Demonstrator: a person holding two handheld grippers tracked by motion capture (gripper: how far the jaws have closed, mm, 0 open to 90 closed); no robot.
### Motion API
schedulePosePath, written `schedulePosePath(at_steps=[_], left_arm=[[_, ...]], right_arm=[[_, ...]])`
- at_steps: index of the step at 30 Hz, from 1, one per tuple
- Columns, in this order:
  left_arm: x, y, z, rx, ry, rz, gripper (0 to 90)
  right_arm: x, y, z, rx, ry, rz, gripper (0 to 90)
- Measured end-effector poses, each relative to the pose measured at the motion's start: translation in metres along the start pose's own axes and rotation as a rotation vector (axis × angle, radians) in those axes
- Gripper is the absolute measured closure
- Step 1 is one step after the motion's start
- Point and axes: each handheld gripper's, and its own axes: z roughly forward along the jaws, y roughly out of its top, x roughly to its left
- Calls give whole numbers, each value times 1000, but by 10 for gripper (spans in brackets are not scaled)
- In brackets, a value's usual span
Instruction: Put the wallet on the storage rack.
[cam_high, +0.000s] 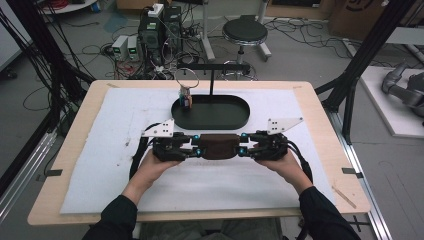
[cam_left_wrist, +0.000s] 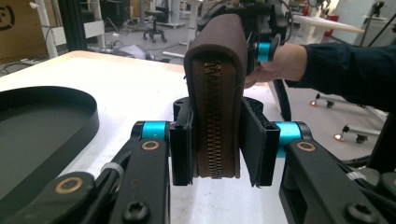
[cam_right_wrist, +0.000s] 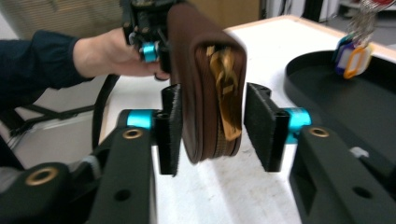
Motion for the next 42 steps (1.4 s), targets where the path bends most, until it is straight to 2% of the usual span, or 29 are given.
schedulePosePath(at_steps=[5, 9, 12, 15, 19, 22, 25, 29, 31, 34, 42], left_arm=[[-1, 0, 1, 8, -5, 3, 670], [-1, 0, 0, -1, -5, -2, 662], [-2, 1, 0, -2, 25, -16, 627], [0, 2, -2, -17, 58, -63, 519], [2, 4, -9, -19, 117, -85, 425], [-1, 10, -17, 21, 177, -53, 393], [-6, 15, -23, 23, 216, -28, 365], [-18, 20, -30, 74, 281, 41, 332], [-24, 20, -34, 87, 292, 68, 317], [-30, 19, -40, 94, 279, 70, 317], [-41, 15, -52, 106, 305, 100, 296]], right_arm=[[0, 1, 1, 2, 1, -7, 606], [1, 1, 3, 4, 1, -19, 680], [2, 2, 2, -8, 4, -23, 719], [3, 2, 4, -5, -14, -35, 736], [3, 2, 5, -7, -29, -40, 743], [1, 4, 4, -27, -72, -39, 742], [-2, 5, 3, -38, -124, -36, 742], [-7, 7, 3, -50, -210, -32, 740], [-11, 8, 4, -54, -249, -26, 739], [-17, 10, 7, -52, -302, -23, 739], [-34, 18, 20, -42, -373, -27, 739]])
